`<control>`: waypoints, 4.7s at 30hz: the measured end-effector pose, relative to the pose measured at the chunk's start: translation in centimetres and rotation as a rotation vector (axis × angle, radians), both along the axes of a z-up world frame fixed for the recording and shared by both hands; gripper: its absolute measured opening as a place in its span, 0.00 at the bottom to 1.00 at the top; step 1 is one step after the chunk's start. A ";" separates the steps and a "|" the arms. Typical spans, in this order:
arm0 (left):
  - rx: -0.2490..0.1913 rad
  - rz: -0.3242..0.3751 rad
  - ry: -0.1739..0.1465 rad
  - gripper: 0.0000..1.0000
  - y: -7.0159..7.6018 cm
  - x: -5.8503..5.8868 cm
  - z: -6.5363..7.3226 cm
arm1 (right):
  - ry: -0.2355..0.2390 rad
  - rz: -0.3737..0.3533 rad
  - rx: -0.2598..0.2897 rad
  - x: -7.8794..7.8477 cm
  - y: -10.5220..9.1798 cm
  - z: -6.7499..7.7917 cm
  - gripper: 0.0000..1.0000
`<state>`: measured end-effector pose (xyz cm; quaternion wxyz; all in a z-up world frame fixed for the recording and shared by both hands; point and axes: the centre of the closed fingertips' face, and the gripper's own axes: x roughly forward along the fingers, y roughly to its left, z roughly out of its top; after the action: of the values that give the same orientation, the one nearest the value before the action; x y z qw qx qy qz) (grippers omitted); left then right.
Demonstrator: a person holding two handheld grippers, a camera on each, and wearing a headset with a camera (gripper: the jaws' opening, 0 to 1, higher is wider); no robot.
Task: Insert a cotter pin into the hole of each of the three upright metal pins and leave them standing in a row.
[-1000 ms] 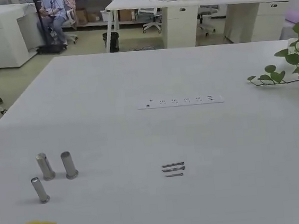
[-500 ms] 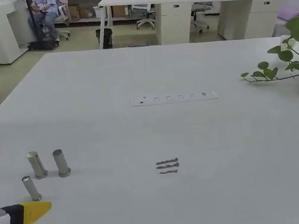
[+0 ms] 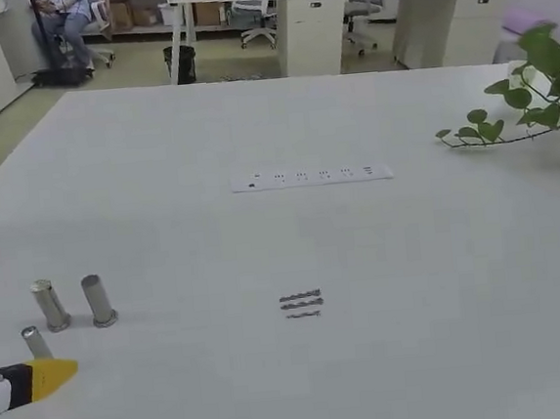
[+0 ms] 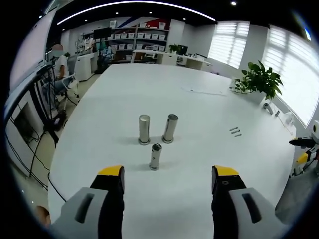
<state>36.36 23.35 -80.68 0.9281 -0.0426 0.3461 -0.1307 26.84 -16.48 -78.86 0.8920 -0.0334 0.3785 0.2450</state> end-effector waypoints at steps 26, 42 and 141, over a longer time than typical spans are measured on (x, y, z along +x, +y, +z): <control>0.062 -0.012 -0.014 0.36 0.1 2.9 -1.9 | 0.013 -0.020 -0.027 -0.3 -0.4 0.2 0.92; 0.137 0.005 -0.039 0.14 0.9 3.6 -2.1 | 0.025 -0.042 -0.024 -0.3 -0.8 -0.3 0.91; 0.091 -0.245 -0.087 0.07 -9.9 -2.0 -0.8 | -0.003 -0.027 0.039 -1.7 0.2 0.0 0.89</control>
<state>34.40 13.45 -81.46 0.9203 0.0476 0.3136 -0.2290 25.17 -16.28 -78.84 0.8964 -0.0113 0.3725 0.2400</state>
